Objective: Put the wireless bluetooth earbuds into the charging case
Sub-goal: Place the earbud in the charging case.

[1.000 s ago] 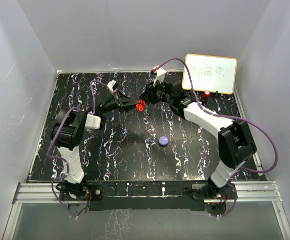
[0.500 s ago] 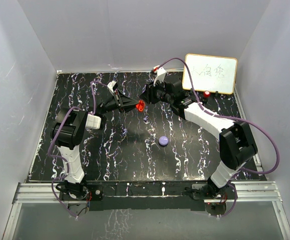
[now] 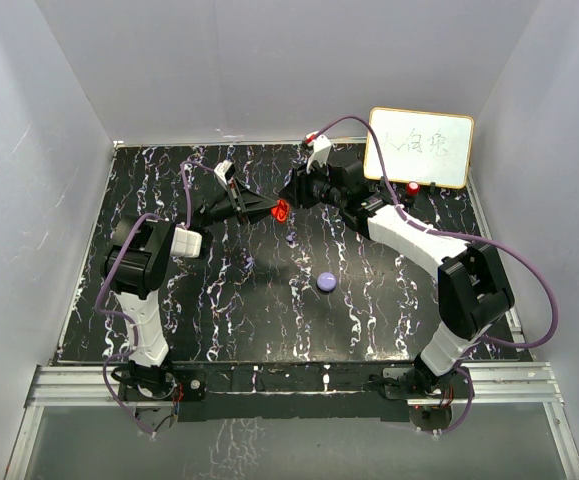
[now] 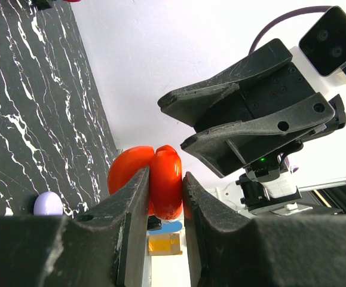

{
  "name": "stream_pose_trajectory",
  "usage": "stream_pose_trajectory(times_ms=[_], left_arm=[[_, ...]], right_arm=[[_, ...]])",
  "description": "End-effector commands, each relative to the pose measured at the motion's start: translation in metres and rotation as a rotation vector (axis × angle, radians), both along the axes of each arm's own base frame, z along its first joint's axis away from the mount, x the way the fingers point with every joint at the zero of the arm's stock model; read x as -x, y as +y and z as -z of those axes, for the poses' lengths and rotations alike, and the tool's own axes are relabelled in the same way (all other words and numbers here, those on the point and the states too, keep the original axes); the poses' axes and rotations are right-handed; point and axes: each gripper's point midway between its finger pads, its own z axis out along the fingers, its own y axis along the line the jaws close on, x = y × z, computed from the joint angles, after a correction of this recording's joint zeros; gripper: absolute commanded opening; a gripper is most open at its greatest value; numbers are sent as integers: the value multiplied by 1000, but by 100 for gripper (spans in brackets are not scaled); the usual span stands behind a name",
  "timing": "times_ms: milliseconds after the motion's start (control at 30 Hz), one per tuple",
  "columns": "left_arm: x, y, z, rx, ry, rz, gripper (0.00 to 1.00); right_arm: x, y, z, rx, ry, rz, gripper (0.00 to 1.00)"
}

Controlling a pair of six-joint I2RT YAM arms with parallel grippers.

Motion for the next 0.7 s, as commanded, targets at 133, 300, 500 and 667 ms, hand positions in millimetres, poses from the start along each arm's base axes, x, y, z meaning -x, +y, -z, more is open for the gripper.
stream_pose_trajectory(times_ms=[133, 300, 500, 667], left_arm=[[3, -1, -38, 44, -173, 0, 0], [3, -1, -41, 46, -176, -1, 0], [2, -1, -43, 45, -180, -2, 0], [1, -1, -44, 45, -181, -3, 0]], right_arm=[[3, -1, -24, -18, -66, -2, 30], [3, -1, -23, -15, -65, 1, 30], [4, -2, -22, -11, -62, 4, 30], [5, -4, -22, -8, -61, 8, 30]])
